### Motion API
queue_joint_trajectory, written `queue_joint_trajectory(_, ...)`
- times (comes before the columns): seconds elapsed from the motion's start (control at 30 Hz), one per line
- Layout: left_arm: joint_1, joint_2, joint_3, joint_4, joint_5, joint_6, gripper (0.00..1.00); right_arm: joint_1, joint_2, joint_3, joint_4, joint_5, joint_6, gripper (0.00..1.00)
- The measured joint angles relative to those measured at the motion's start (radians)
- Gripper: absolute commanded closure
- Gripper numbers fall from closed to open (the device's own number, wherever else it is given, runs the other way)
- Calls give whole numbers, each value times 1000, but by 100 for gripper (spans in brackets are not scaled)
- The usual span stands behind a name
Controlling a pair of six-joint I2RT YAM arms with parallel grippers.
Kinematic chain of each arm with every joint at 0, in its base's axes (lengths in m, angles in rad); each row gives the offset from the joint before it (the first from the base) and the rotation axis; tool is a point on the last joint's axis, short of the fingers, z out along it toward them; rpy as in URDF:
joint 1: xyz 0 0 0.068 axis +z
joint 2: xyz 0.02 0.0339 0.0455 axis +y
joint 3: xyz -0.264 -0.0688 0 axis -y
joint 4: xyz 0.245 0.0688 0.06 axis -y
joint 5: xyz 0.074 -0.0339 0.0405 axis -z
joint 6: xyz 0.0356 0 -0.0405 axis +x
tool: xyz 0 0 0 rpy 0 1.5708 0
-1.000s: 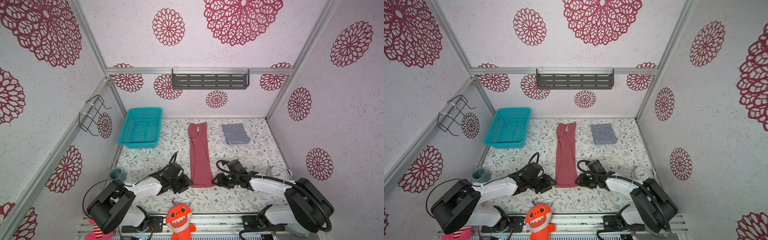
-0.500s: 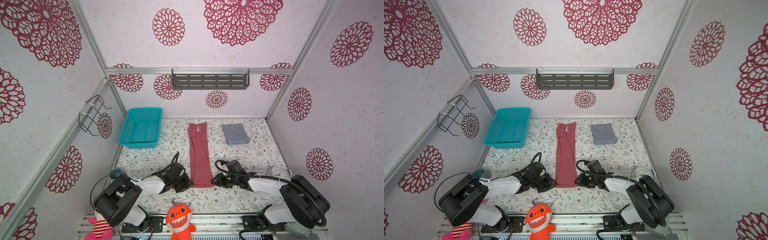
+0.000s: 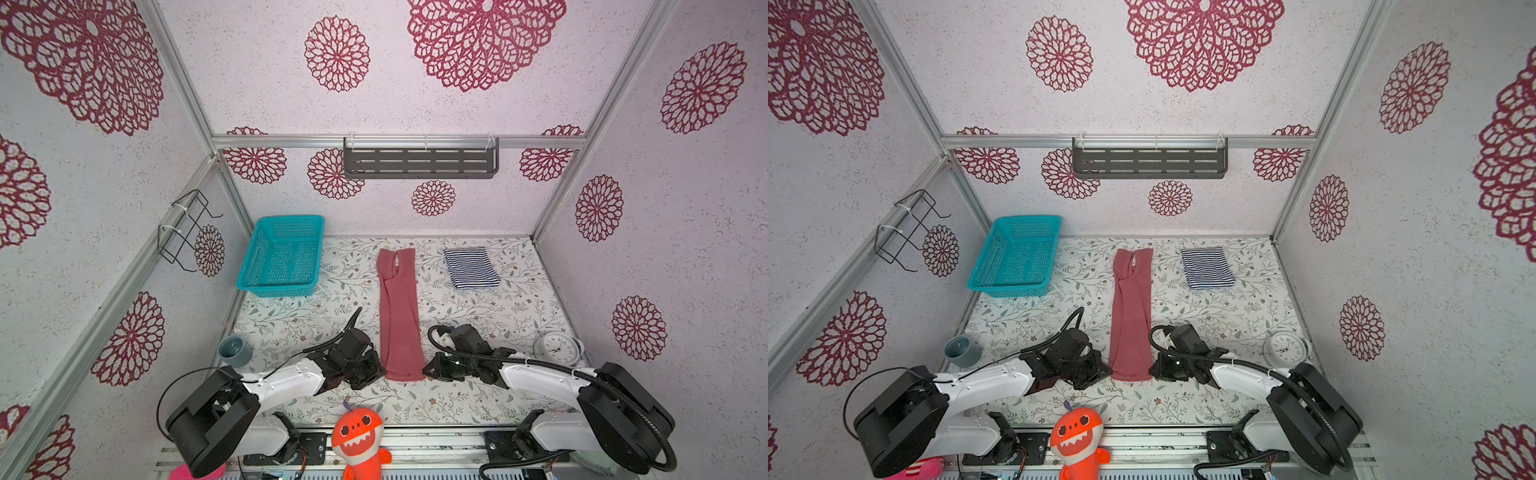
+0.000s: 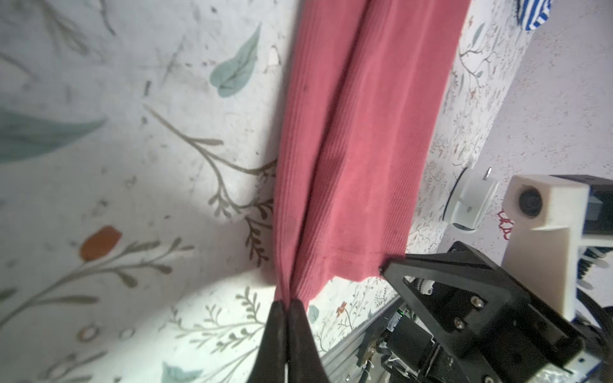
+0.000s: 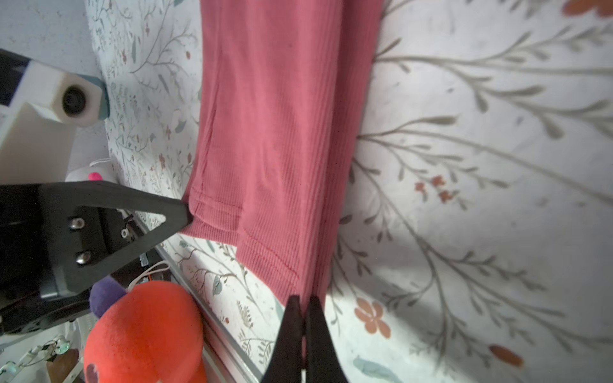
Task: Fold and stack the tank tops
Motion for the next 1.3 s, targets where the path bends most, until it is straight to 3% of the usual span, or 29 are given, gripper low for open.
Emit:
queue_joint_trajectory(0.3, 40, -52, 151, -186, -62, 83, 100, -5, -51, 151, -182, 29, -85, 100)
queue_joint_trajectory(0.5, 124, -22, 214, -226, -56, 161, 100, -79, 45, 280, -237, 37, -202, 100)
queue_joint_trajectory(1.17, 333, 473, 649, -219, 53, 455, 100, -277, 580, 772, -321, -18, -518, 100)
queue_joint_trajectory(1.27, 352, 546, 715, -221, 64, 486, 99, -295, 655, 852, -332, -29, -539, 78)
queue_joint_trajectory(1.3, 358, 576, 743, -219, 69, 497, 82, -301, 679, 880, -338, -30, -549, 66)
